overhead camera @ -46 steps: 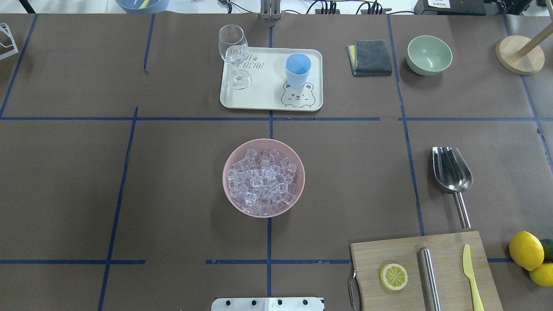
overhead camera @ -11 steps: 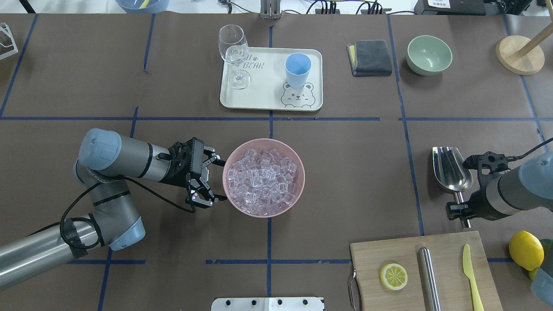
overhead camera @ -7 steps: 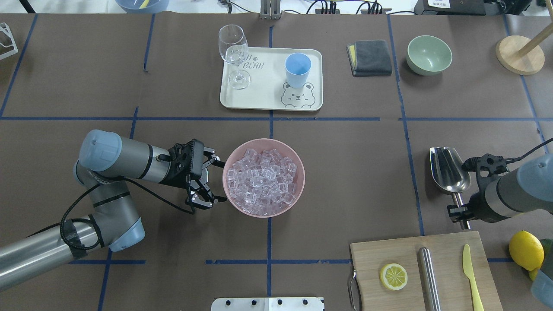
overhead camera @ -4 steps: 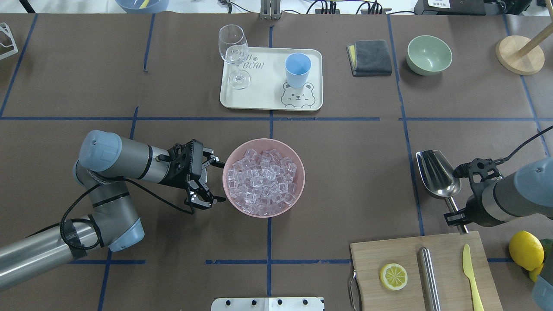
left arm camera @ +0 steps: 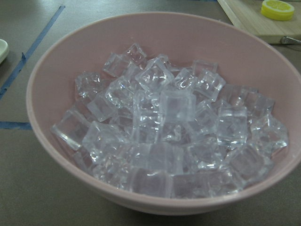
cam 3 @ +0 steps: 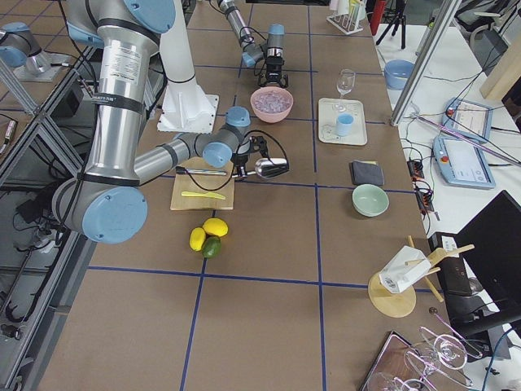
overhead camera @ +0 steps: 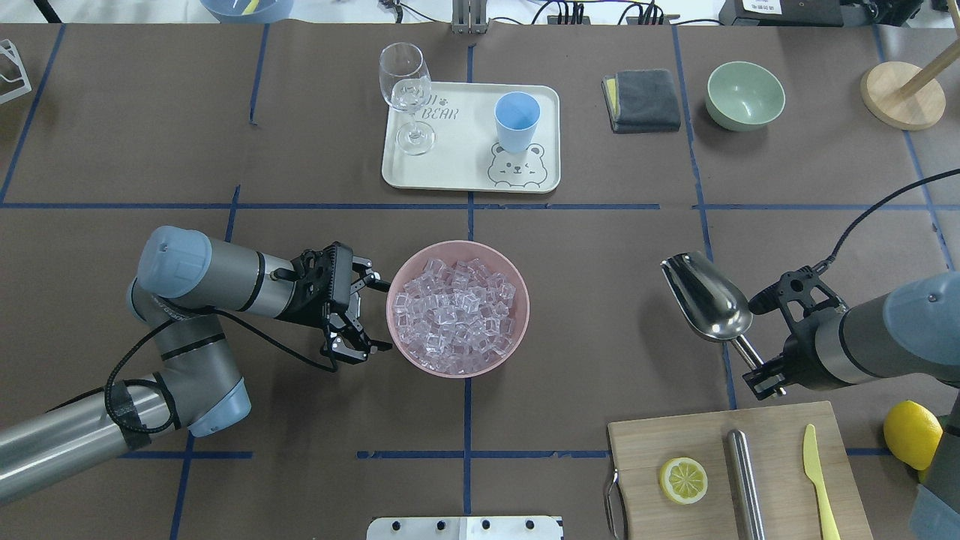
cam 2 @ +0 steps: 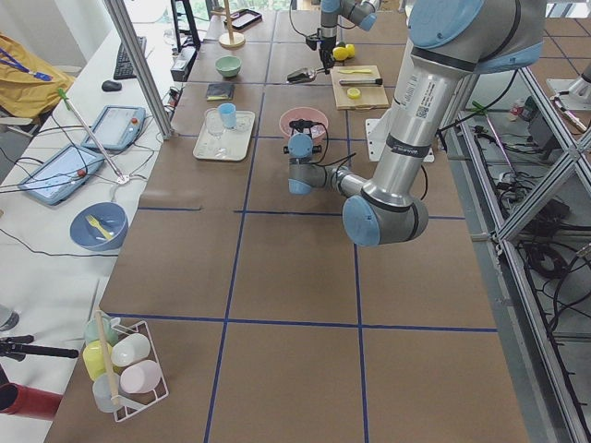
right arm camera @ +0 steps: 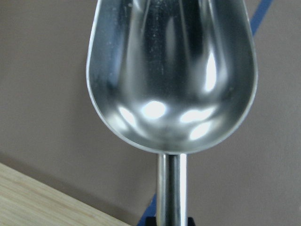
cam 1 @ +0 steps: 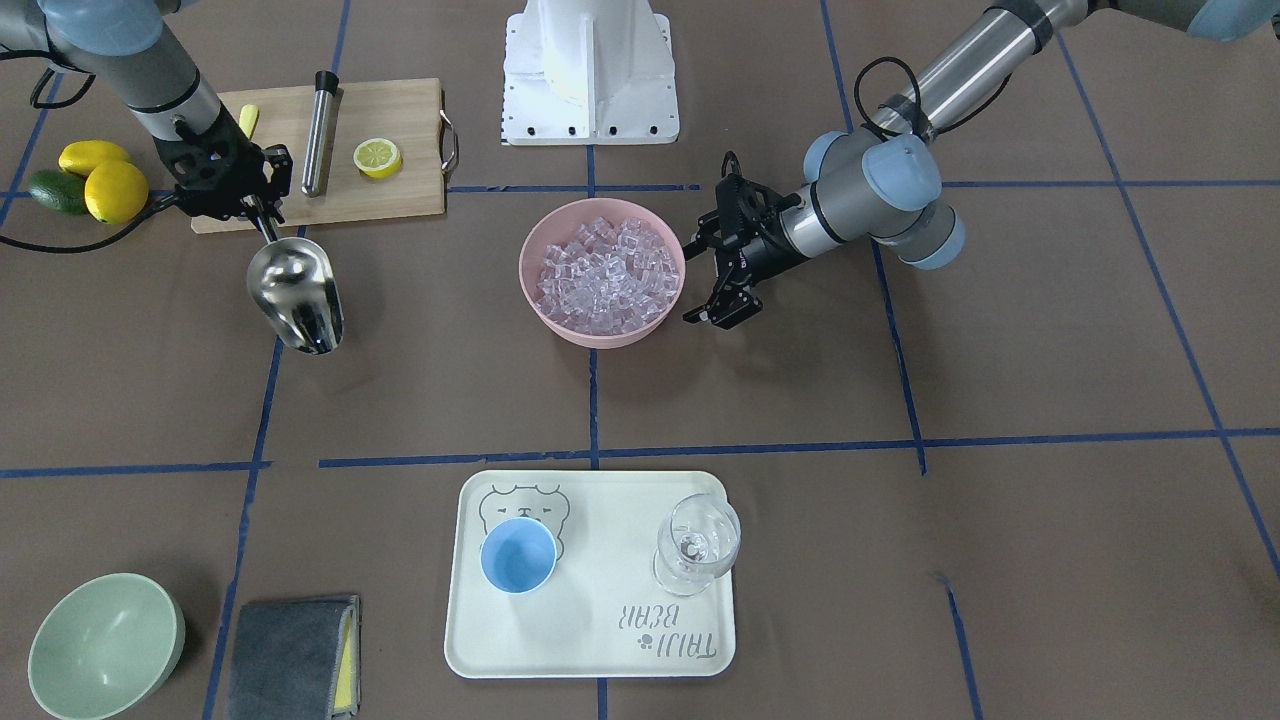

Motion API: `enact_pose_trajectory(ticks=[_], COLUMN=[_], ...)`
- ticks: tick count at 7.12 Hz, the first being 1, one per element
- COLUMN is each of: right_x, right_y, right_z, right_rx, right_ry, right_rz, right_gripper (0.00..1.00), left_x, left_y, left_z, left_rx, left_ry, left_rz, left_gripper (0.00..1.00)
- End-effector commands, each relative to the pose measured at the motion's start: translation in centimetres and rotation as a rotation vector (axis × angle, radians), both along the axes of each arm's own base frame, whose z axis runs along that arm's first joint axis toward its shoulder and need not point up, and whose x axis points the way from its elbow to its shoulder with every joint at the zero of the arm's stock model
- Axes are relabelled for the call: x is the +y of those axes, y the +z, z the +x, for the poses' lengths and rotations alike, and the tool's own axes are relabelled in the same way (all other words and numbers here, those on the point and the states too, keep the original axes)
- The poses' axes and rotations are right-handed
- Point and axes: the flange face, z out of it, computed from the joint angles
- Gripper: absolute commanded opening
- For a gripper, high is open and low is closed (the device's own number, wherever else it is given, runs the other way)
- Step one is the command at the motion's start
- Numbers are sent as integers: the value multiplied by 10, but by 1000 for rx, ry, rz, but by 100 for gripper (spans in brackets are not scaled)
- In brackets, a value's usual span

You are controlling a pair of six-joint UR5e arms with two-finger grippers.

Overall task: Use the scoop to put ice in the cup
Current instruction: 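Lift the scoop and carry it toward the pink bowl with the right gripper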

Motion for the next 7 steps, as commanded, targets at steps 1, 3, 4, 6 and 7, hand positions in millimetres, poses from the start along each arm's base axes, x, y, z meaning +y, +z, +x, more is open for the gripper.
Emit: enact_pose_trajectory(ticks=[1,3,4,6,7], right_x=[-28,-47,-36,-29,-18], right_y=[-39,-140,-179,-241,-257], right_z=[2,-23,-41,-57,-66], right_rx=[71,120,164,212,212], right_ry=[-140,-191,-234,-270,-296], right_rz=[193,198,175,139,143], right_gripper=[0,0,0,0,0], left_x=[0,0,0,0,0], left_y=[2,2,2,2,2], left_z=[-1,-1,-1,-1,-1], left_rx=[-2,-2,-2,-2,-2], left_ry=[0,0,0,0,0], left_rz=[-1,-1,-1,-1,-1], left_gripper=[100,100,100,100,100])
